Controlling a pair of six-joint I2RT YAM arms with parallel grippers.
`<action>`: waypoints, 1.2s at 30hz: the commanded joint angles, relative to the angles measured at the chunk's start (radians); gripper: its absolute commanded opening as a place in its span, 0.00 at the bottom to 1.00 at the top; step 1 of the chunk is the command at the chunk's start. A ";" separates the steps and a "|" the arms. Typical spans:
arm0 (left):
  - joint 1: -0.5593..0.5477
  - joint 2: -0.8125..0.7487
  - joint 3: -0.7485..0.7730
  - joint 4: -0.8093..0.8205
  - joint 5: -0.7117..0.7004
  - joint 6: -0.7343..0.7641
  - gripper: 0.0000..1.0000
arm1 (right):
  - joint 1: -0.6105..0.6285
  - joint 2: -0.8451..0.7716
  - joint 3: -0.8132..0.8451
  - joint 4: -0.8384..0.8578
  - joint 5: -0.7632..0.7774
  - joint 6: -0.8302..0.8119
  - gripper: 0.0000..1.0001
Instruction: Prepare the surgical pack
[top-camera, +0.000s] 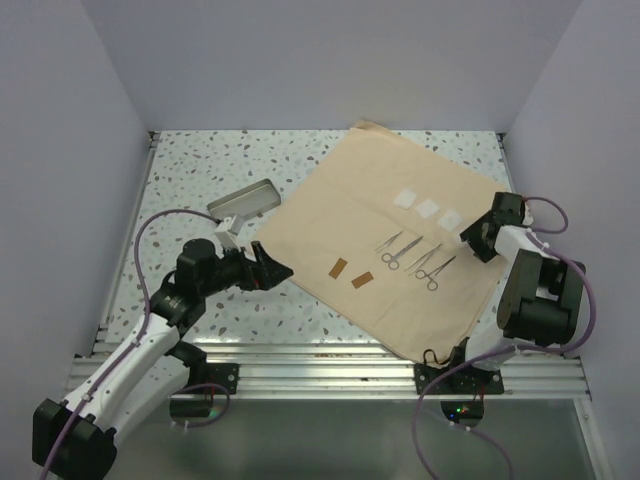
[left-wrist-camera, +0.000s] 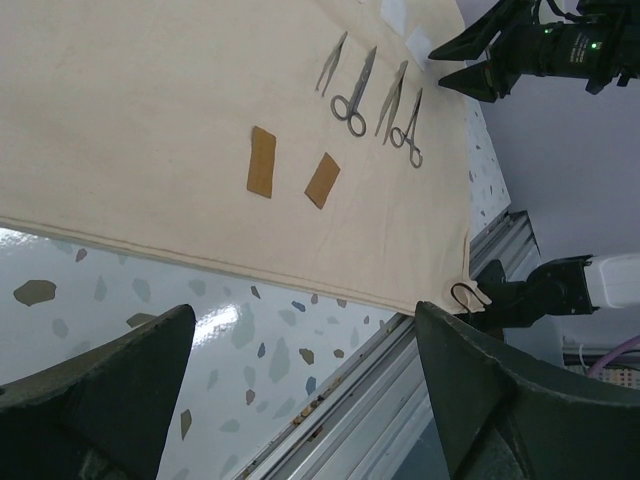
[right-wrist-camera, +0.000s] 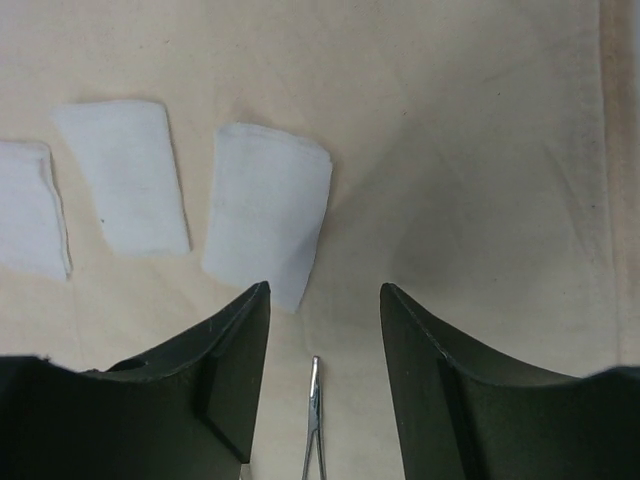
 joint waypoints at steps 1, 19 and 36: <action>-0.016 0.013 0.043 0.044 0.007 0.030 0.95 | -0.028 0.026 0.026 0.091 0.008 -0.027 0.52; -0.024 0.052 0.067 0.050 0.001 0.043 0.95 | -0.042 0.135 0.048 0.206 -0.075 -0.073 0.47; -0.024 0.047 0.071 0.030 0.002 0.056 0.95 | -0.046 0.137 0.063 0.198 -0.073 -0.102 0.12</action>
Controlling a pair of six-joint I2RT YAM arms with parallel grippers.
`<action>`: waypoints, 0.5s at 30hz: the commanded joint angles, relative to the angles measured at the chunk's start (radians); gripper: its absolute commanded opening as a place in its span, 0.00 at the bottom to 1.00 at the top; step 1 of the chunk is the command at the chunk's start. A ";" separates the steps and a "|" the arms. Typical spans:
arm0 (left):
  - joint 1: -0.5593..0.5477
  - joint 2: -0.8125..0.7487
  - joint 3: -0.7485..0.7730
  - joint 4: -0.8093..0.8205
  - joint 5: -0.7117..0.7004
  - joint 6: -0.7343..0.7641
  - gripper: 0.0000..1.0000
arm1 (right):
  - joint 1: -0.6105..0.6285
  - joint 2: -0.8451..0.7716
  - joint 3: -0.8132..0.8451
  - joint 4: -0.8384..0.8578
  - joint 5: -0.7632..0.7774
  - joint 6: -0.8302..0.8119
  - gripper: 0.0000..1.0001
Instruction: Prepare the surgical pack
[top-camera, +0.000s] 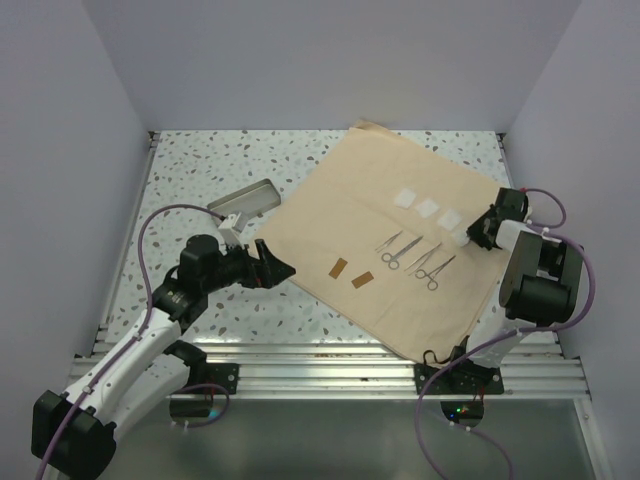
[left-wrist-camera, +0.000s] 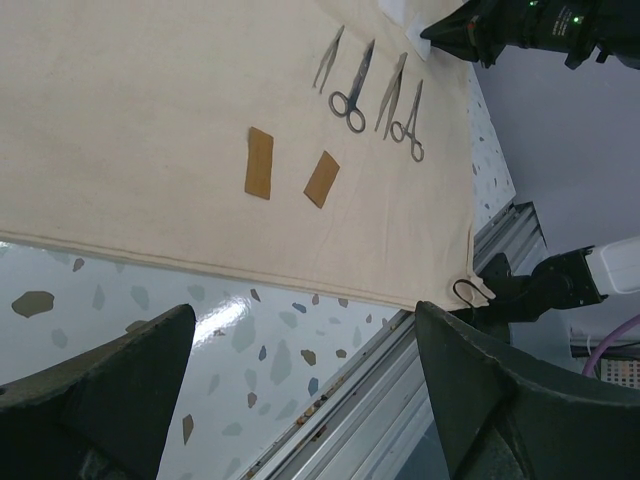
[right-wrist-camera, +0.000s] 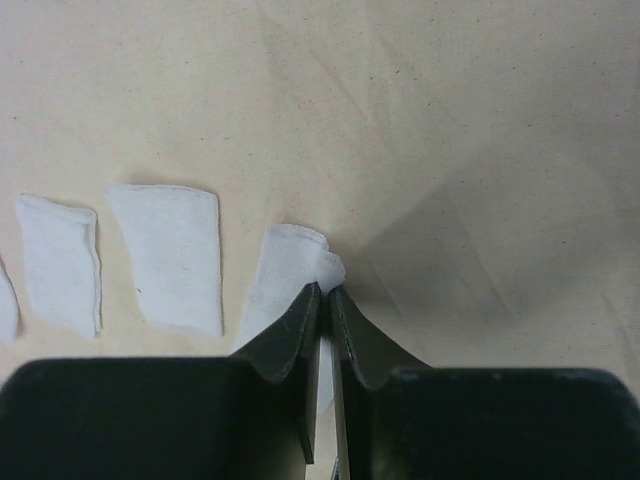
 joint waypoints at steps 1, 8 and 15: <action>-0.004 -0.002 0.038 0.034 0.003 0.028 0.95 | -0.001 -0.028 0.011 0.004 0.004 -0.022 0.10; -0.004 0.009 0.042 0.032 0.008 0.031 0.95 | 0.000 -0.168 -0.015 -0.007 -0.055 -0.034 0.00; -0.004 0.044 0.049 0.053 0.020 0.017 0.95 | 0.000 -0.165 -0.003 0.053 -0.194 -0.023 0.00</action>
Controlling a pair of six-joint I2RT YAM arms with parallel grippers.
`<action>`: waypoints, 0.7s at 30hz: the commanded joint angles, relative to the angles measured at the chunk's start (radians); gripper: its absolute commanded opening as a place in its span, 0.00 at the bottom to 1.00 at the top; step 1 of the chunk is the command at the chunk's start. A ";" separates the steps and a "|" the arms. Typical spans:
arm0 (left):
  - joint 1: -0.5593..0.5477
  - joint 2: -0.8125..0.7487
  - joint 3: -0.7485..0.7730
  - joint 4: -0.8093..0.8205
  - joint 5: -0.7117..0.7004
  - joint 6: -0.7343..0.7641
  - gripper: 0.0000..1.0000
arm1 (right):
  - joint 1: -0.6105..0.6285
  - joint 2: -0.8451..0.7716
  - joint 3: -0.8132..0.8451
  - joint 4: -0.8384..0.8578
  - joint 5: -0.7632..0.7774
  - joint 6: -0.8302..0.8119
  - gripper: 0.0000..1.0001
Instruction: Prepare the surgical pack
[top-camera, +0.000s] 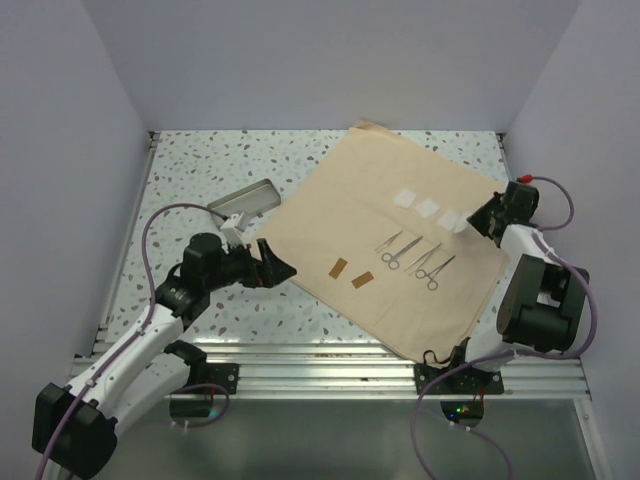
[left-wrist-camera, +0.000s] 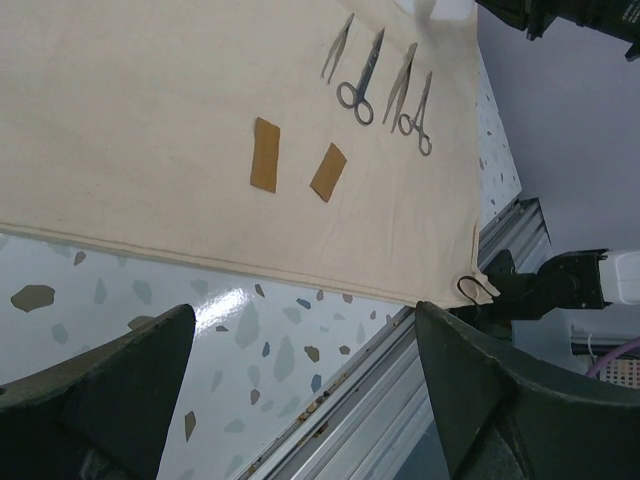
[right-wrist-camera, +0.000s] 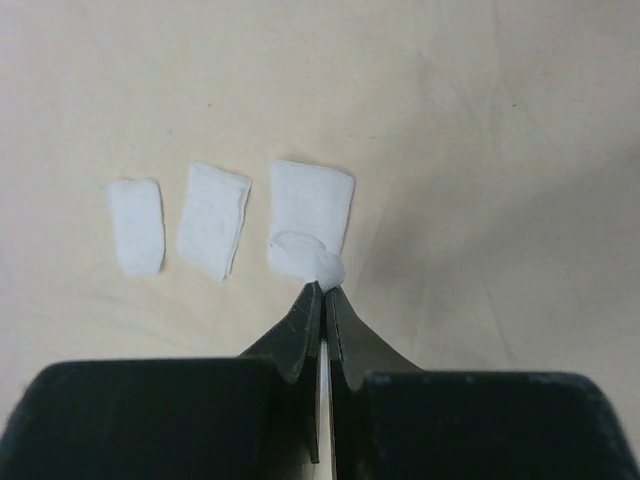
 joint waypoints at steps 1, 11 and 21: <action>-0.004 0.016 0.048 0.056 0.019 0.014 0.94 | 0.000 0.031 0.031 0.042 -0.092 -0.006 0.00; -0.004 0.055 0.065 0.079 0.012 0.002 0.94 | 0.003 0.191 0.119 0.180 -0.230 0.064 0.00; -0.004 0.080 0.051 0.120 0.010 -0.021 0.94 | 0.018 0.225 0.159 0.216 -0.260 0.094 0.00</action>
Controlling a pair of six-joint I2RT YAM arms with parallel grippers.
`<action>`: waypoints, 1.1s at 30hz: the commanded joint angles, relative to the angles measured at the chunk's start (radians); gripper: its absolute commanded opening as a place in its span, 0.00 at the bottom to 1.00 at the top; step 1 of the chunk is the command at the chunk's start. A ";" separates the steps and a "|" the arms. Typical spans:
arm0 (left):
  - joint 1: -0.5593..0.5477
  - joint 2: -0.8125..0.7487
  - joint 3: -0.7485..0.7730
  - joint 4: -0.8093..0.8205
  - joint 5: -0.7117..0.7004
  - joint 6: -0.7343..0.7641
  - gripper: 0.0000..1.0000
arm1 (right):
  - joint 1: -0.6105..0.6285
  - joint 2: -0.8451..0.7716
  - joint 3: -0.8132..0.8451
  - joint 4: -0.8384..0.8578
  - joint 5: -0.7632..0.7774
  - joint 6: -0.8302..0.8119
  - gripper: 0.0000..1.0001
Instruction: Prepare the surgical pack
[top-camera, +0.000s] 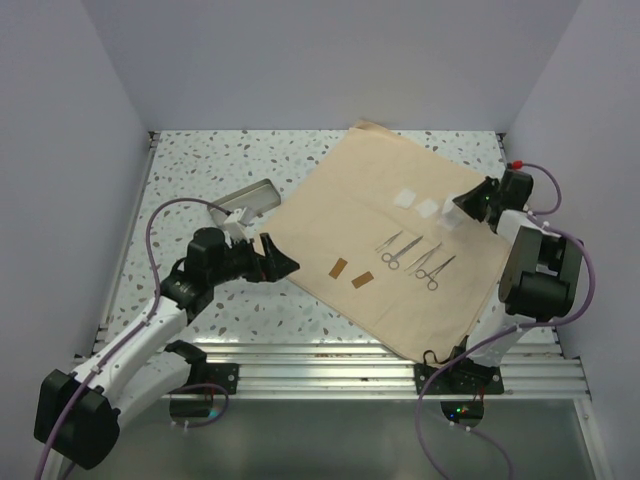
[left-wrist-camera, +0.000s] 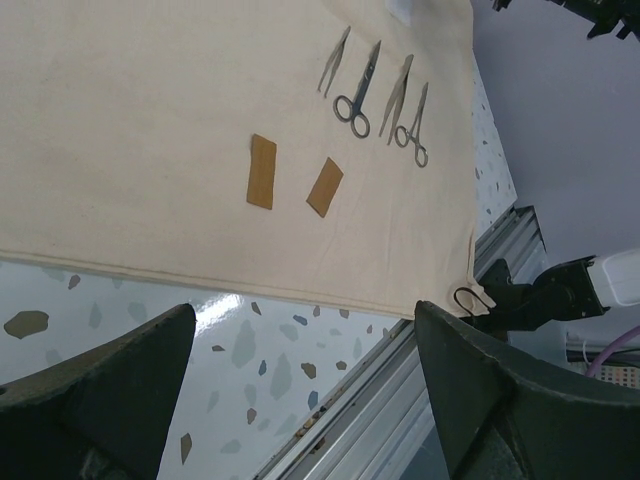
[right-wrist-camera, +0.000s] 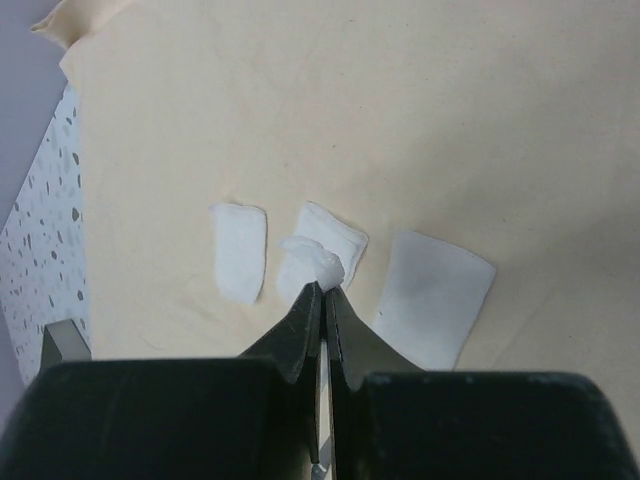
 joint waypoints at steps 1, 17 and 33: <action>-0.004 0.005 0.029 0.063 0.003 -0.008 0.94 | 0.003 0.027 0.043 0.043 -0.025 0.020 0.00; -0.004 0.028 0.031 0.100 0.006 -0.005 0.94 | 0.000 0.132 0.061 0.036 -0.022 0.007 0.00; -0.004 0.029 0.020 0.114 0.017 -0.002 0.94 | -0.020 0.115 0.072 -0.081 0.044 -0.056 0.00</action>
